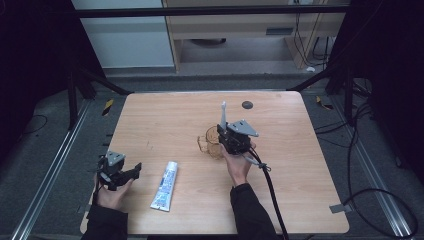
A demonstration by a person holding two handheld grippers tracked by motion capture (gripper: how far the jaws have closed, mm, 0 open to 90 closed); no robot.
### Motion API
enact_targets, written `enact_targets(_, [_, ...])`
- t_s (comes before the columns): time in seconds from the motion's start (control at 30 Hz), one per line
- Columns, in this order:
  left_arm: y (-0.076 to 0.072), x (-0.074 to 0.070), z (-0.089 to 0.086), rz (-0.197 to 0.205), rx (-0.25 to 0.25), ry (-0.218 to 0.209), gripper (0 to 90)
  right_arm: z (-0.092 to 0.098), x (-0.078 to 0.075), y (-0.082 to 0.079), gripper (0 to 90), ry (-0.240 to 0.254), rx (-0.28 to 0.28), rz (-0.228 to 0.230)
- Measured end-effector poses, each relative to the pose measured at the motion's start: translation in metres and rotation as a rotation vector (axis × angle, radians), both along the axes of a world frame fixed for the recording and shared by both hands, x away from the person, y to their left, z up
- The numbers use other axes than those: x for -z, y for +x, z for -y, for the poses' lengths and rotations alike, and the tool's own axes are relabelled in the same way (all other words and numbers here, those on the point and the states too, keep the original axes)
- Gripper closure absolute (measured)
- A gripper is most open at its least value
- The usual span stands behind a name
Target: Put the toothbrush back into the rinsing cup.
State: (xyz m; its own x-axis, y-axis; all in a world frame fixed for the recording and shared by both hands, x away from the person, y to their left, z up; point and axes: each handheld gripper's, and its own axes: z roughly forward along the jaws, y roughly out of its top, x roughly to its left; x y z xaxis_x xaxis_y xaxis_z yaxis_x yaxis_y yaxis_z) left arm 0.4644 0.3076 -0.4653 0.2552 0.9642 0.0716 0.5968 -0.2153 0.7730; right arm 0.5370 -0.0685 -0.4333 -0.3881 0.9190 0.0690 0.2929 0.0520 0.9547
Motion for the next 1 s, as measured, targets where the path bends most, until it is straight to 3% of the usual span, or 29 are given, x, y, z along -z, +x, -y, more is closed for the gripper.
enact_targets(0.27, [0.0001, 0.0003, 0.0005, -0.001, 0.000, 0.001, 32.4, 0.0011, 0.0012, 0.0005, 67.2, -0.006, -0.004, -0.016])
enact_targets(1.0, [-0.0002, -0.0001, 0.0007, 0.000, 0.001, 0.001, 32.3, -0.0006, -0.0016, -0.0035, 66.7, -0.010, -0.033, -0.006])
